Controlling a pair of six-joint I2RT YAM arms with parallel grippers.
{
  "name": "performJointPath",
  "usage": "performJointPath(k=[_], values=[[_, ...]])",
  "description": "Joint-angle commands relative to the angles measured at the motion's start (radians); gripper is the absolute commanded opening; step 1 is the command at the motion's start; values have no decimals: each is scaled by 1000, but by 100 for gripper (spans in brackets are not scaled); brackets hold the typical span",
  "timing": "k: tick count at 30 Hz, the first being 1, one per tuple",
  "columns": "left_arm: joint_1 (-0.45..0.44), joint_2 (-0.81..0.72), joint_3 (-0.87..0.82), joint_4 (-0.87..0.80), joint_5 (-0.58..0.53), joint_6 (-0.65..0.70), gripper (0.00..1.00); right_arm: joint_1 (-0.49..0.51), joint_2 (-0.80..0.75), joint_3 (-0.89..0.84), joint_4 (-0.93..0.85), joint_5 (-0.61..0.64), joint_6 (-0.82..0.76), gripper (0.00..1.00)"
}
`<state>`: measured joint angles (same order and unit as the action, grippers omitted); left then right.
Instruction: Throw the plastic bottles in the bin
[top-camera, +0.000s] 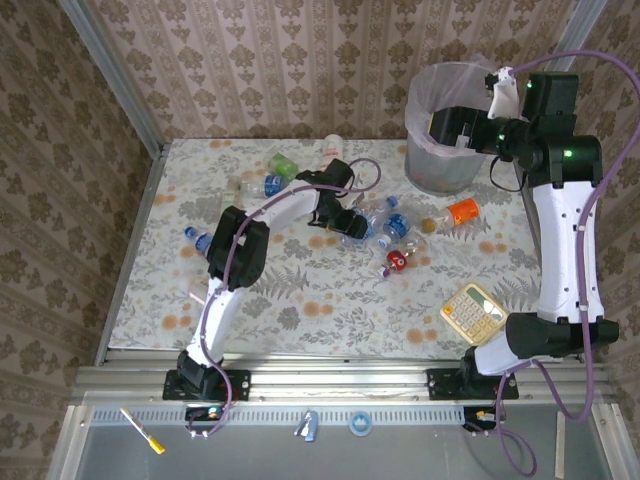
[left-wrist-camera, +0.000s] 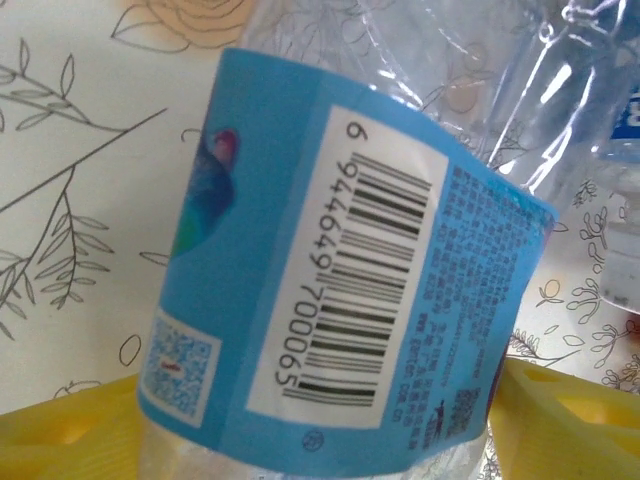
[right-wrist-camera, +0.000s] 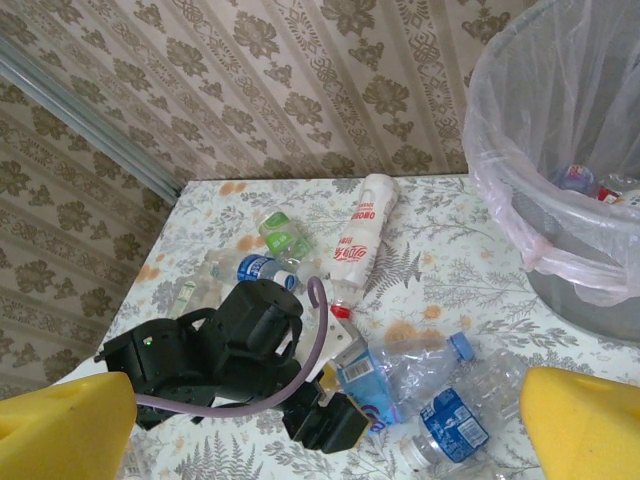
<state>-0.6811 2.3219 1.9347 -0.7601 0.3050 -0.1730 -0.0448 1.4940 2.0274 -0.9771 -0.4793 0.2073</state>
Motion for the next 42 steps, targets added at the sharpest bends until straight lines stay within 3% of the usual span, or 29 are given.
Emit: performJointPath(k=[1,16,31,42], values=[[-6,-31,-38,3,-7,27,72,6,-22,-12,-29,-13,-22,100],[2,-256,-348,225,-52,40,48,12,-59,-90,37,-51,-10,100],[50,-617,-700,537,-16,4,43,52,-39,-133,70,-194,15,100],[51,-789,-743,624,121,23,41,112,24,-136,31,-239,22,99]])
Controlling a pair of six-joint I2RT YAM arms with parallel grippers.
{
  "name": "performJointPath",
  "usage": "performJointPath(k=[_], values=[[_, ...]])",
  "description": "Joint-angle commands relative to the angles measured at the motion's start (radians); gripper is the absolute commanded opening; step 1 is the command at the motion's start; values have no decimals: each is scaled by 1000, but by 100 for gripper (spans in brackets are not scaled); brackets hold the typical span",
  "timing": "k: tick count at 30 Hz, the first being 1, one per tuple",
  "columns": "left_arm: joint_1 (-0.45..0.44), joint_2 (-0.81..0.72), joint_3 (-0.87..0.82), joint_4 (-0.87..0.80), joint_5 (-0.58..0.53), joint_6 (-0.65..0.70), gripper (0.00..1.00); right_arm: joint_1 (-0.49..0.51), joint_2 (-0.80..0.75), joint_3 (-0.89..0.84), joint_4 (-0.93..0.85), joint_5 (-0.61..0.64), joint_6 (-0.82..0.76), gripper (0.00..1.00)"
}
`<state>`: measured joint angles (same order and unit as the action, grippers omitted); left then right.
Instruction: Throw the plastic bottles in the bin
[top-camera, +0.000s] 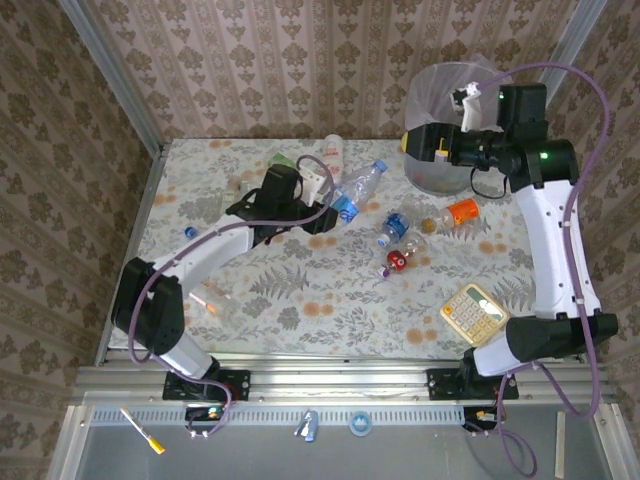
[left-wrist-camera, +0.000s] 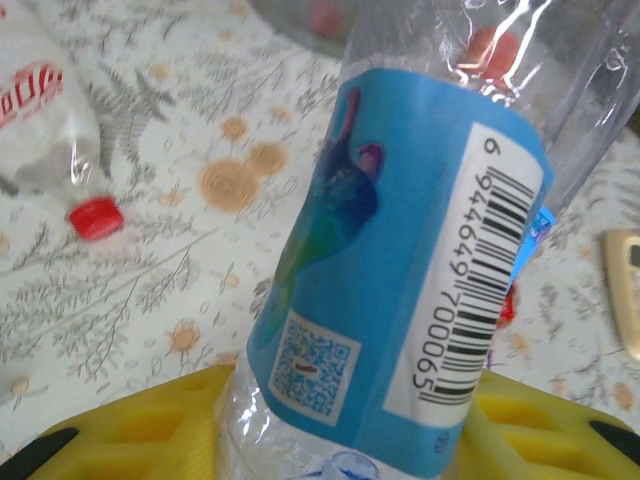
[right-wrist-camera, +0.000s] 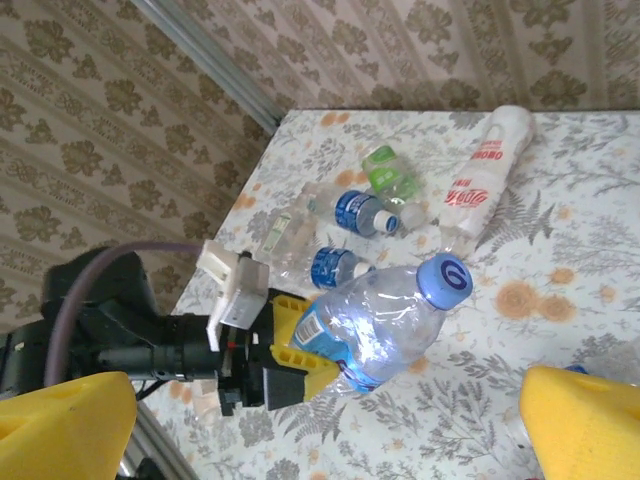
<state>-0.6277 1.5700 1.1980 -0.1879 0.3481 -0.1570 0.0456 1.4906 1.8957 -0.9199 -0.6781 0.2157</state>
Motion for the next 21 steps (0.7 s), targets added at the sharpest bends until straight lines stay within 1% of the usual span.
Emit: performJointPath(k=[1,14,21], values=[[-4,-43,-3,54,91,4,40,25,33,-4,-29,-46,17,99],[-37,-55,41,68,148,-7,40,63,88,-42,-39,-34,24,90],[-54,-49,61,80,160,-12,39,76,100,-67,-53,-13,4,83]])
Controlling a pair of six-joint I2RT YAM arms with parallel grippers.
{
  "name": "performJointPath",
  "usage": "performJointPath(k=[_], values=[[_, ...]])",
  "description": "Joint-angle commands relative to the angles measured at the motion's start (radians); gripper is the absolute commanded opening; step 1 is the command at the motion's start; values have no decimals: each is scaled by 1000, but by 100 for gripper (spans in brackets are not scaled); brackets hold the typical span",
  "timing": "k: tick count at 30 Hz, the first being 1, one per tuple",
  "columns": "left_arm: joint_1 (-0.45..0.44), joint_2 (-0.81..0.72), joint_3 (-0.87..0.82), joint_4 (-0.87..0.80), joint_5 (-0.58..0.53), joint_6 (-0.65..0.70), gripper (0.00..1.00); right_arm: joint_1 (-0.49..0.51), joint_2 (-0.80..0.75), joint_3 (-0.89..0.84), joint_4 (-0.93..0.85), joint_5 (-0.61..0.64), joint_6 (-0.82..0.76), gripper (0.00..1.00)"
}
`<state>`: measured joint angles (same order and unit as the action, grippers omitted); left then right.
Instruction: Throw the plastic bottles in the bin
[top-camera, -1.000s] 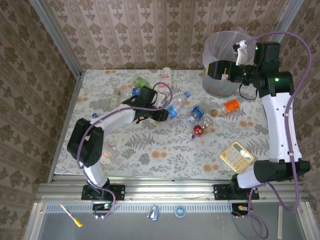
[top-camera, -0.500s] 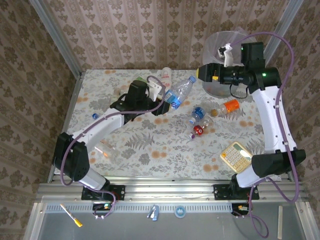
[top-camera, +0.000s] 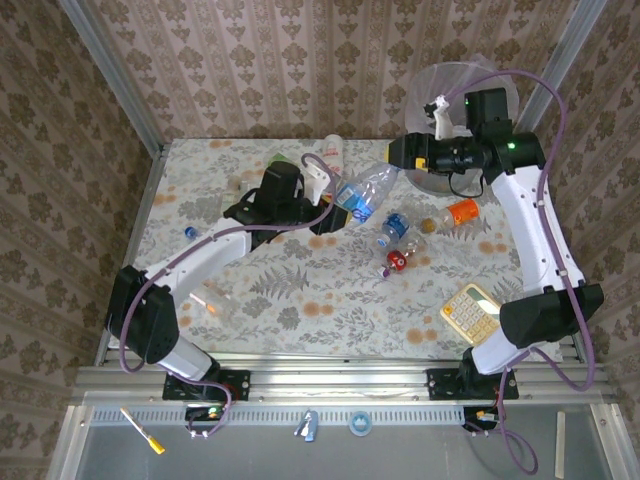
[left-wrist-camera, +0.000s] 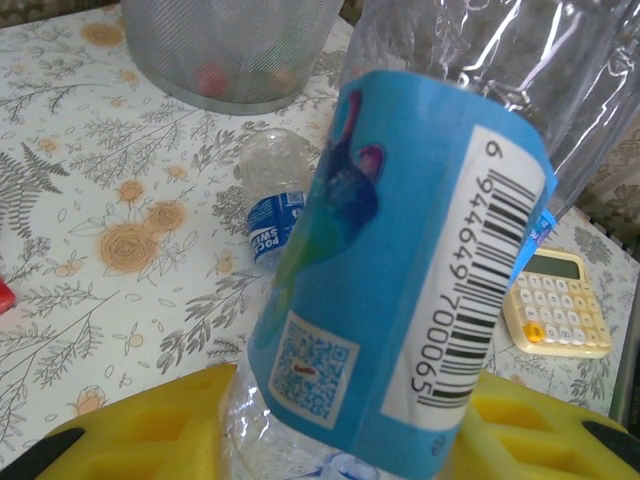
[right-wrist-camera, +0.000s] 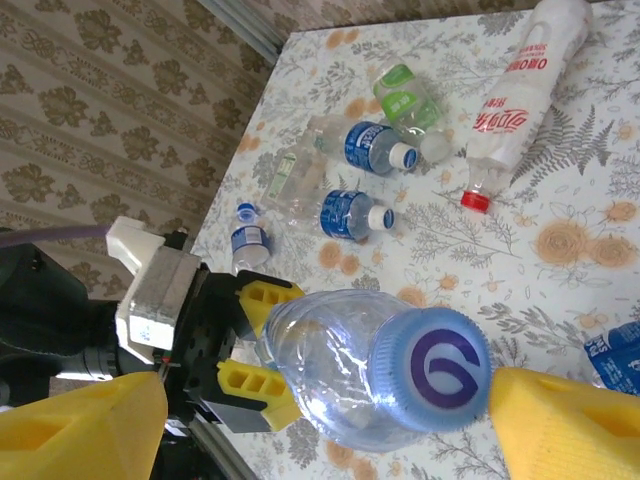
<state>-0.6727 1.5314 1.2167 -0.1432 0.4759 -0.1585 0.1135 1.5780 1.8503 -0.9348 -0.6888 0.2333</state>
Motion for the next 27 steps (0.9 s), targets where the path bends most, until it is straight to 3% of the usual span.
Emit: performJointPath(k=[1,15,27], values=[[-10,-10,46,33,32,-8,39,9,13,-27,-38,-1,-16,82],[-23,-10,46,50,42,-11,38,9,13,-76,-31,43,-23,73],[-33,-1,43,44,42,-6,38,9,12,-71,-24,36,-24,58]])
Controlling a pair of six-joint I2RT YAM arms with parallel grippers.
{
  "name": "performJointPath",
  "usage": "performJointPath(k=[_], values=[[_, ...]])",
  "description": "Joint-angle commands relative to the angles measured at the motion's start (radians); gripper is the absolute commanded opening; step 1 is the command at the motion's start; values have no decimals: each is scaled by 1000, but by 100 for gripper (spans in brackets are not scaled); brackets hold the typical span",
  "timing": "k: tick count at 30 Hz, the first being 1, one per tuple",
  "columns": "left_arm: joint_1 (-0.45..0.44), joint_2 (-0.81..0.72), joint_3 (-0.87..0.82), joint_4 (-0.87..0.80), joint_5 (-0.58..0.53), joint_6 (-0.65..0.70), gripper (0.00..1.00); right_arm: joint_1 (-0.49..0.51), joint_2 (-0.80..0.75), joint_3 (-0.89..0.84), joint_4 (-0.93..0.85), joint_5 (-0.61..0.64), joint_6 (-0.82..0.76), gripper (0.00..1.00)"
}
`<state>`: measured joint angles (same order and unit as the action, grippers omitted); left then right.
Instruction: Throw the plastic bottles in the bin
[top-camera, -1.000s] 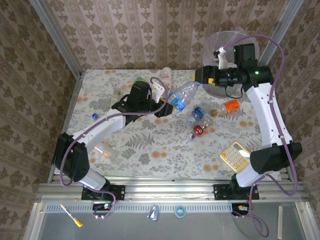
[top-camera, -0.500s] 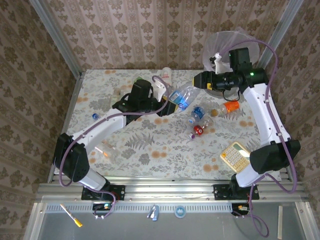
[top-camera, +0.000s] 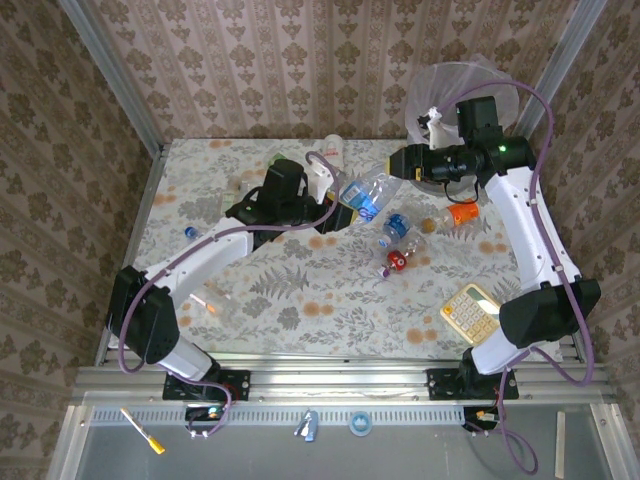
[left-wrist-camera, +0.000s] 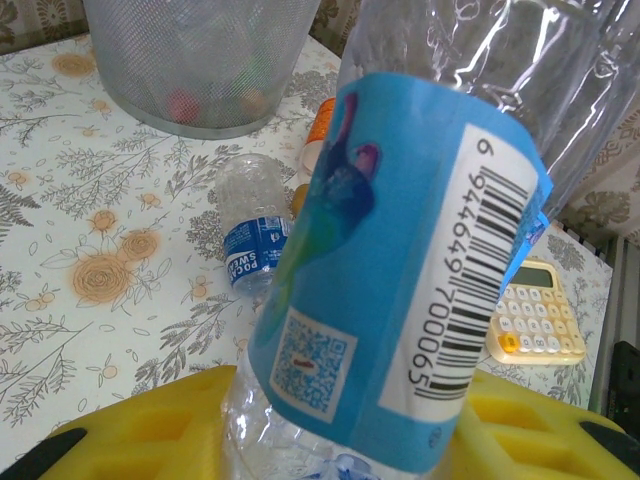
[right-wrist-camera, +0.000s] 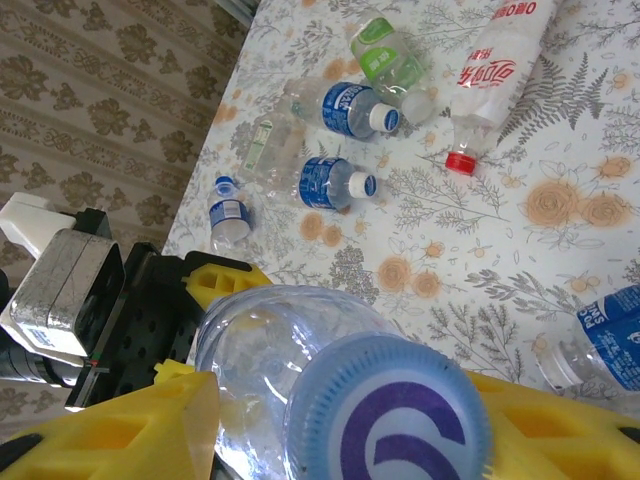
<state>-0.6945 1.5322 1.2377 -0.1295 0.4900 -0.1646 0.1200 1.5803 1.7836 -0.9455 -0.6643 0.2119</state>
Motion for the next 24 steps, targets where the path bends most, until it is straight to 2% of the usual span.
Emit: performJointPath(k=[1,5,12,17,20,24], values=[[-14,-2,22,30,28,0,38,3,9,-2,-13,12,-3,57],[-16,0,20,32,32,4,38,3,10,10,-17,6,-9,48],[-16,2,13,45,42,4,40,1,17,23,-40,-8,-31,27],[-17,3,8,50,44,1,45,1,20,29,-50,-12,-42,19],[-17,2,8,50,39,0,54,1,19,33,-52,-15,-43,13],[-16,6,12,44,28,-4,82,1,19,38,-52,-15,-45,9]])
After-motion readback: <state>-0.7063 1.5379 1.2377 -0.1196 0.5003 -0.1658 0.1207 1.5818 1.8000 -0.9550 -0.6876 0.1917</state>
